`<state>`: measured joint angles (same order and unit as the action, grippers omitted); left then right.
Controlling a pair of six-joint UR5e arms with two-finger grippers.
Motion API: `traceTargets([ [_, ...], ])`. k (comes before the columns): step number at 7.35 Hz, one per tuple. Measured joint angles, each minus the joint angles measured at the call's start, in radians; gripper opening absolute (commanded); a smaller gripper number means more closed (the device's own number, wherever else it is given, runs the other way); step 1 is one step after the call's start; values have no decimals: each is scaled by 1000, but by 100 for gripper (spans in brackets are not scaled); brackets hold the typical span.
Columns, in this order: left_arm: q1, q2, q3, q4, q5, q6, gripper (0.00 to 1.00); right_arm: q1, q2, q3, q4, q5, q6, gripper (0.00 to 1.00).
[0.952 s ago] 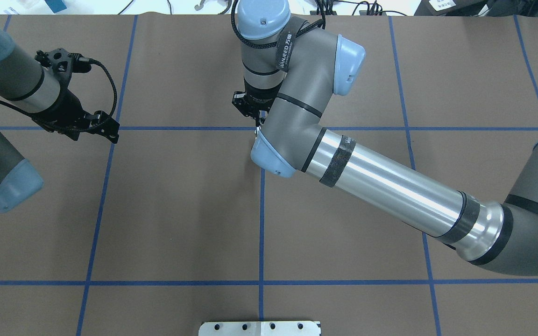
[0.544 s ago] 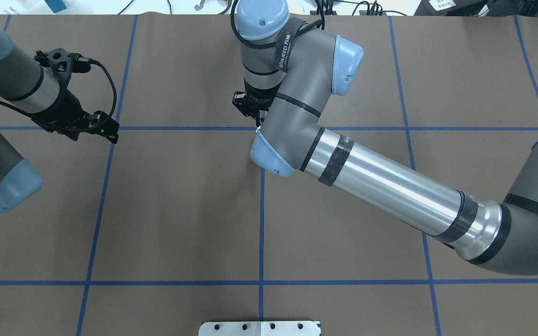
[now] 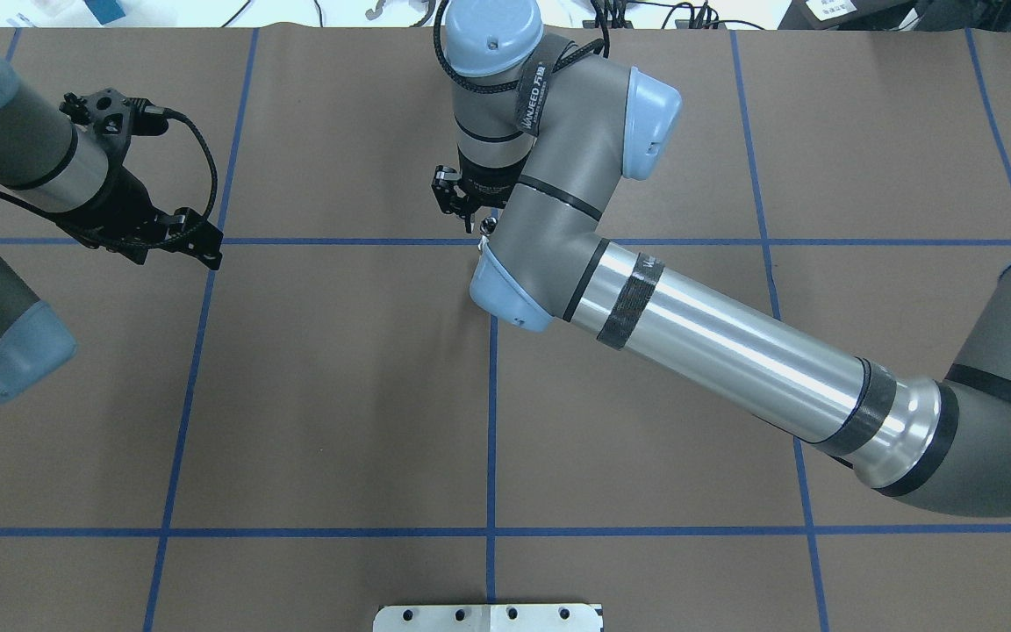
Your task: Assemble PPR valve and pipe with both arms
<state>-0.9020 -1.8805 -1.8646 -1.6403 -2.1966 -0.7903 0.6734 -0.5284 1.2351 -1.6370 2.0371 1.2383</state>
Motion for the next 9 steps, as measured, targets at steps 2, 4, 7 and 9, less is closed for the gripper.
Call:
traceTargets([
  [2,0,4,-12,2,-1,-1,100,1,4,0,0,0,3,72],
  [4,0,5,-19,3,0,-2,100,18,0,36,-4,14,8,99],
  [7,-10,5,-21,2,3,2,100,149,-259,360,-5,148,-23,100],
  [9,-44,52,-57,-1,0,14,100,262,-512,564,-6,206,-194,100],
])
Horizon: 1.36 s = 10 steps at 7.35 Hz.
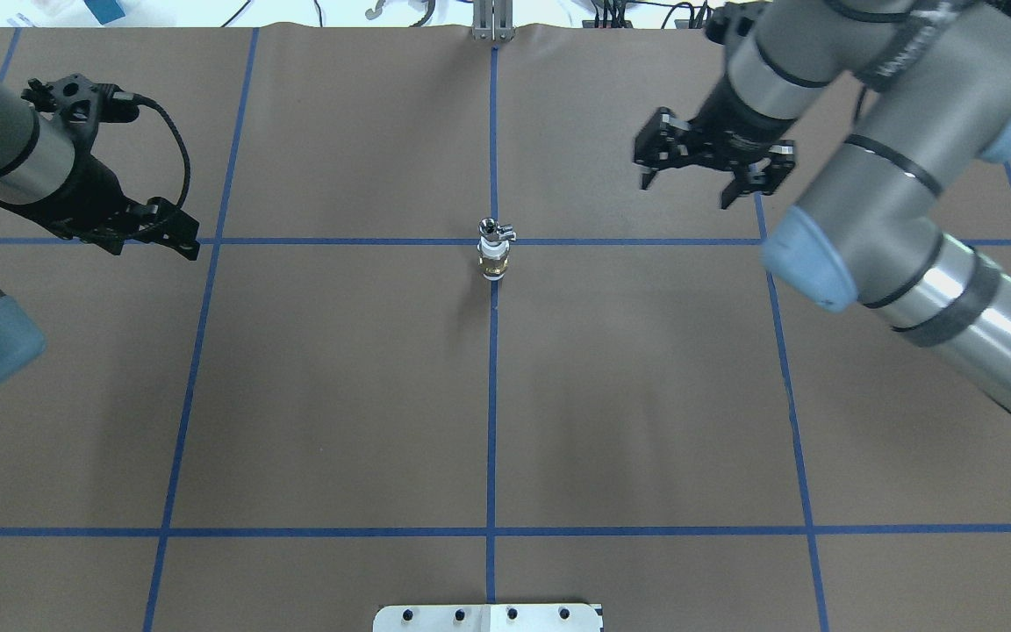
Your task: Assemble PPR valve and pipe with both arms
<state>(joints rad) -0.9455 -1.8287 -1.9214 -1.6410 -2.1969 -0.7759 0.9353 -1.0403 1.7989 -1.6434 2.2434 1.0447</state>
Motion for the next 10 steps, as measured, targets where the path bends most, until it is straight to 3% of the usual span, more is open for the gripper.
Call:
traceTargets([
  [2,-51,91,-63,-1,-4,70,100,137,-238,67,5,7,-342,100],
  [4,-145,181,-73,2,-13,256,100,306,-399,25,6,5,-735,100],
  [6,-294,254,-22,5,-71,523,100,447,-452,-74,8,46,-1014,100],
  [8,-399,269,80,1,-167,701,100,514,-459,-113,8,102,-1087,100],
  [10,-422,273,99,-1,-190,731,100,535,-456,-123,7,118,-1093,100],
])
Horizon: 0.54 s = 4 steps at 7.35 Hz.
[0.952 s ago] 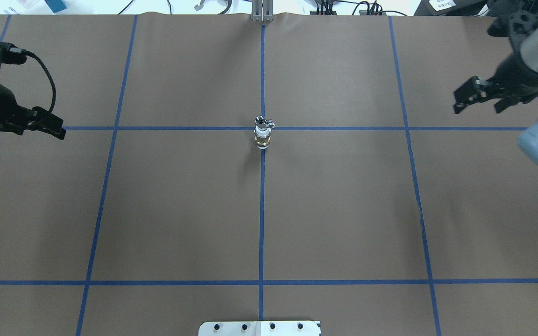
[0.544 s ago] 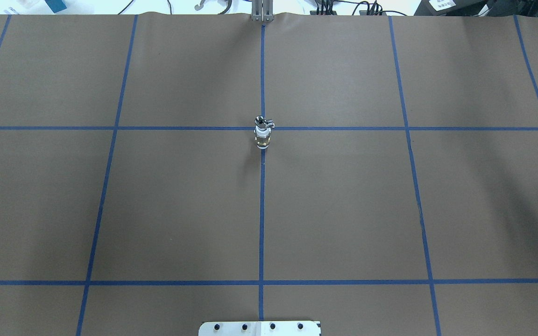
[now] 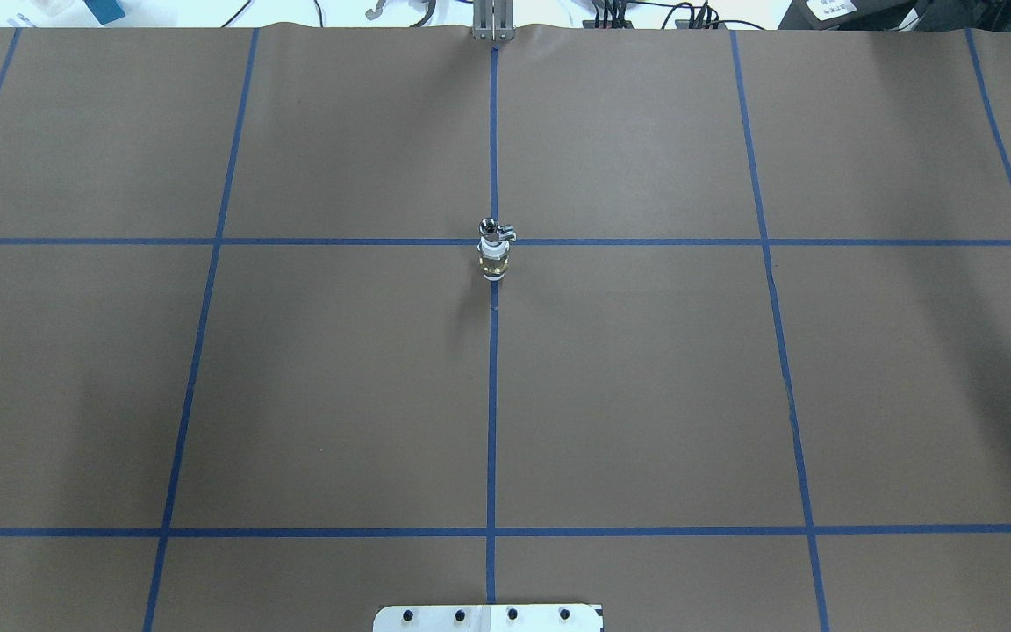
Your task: Assemble PPR valve and pipe with both arms
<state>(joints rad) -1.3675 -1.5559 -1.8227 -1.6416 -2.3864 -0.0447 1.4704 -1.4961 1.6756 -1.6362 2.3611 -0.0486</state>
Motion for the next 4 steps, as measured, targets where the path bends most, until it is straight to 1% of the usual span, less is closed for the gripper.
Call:
traceTargets([
  [4,-11,12,-29,-4,1,-16,100,9,-16,-1,0,2,1,100],
])
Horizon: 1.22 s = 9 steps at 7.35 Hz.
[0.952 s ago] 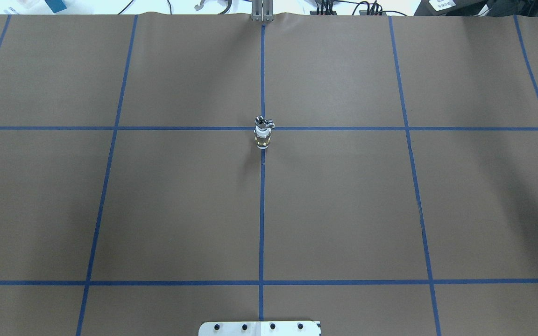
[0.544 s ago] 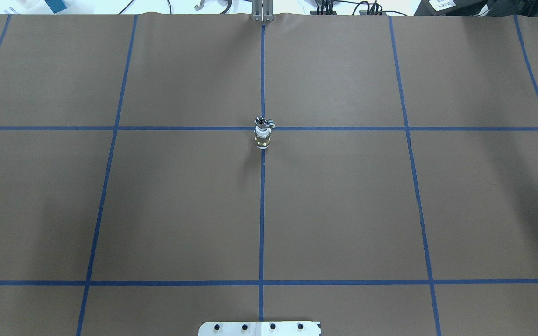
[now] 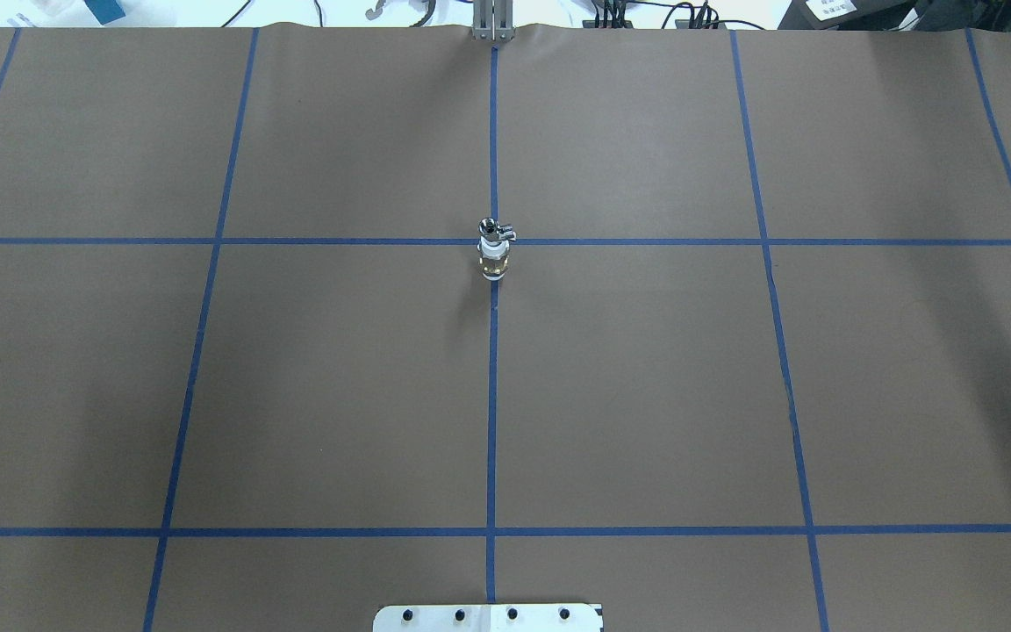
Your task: Assemble PPR valve and pipe with both arms
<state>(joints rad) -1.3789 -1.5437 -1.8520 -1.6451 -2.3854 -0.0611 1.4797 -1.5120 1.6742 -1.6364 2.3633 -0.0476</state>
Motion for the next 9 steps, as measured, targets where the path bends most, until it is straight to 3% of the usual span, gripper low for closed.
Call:
traceTargets([
  [9,-2,-14,-27,-1,6,-5,100,1,10,8,1,1,2,100],
])
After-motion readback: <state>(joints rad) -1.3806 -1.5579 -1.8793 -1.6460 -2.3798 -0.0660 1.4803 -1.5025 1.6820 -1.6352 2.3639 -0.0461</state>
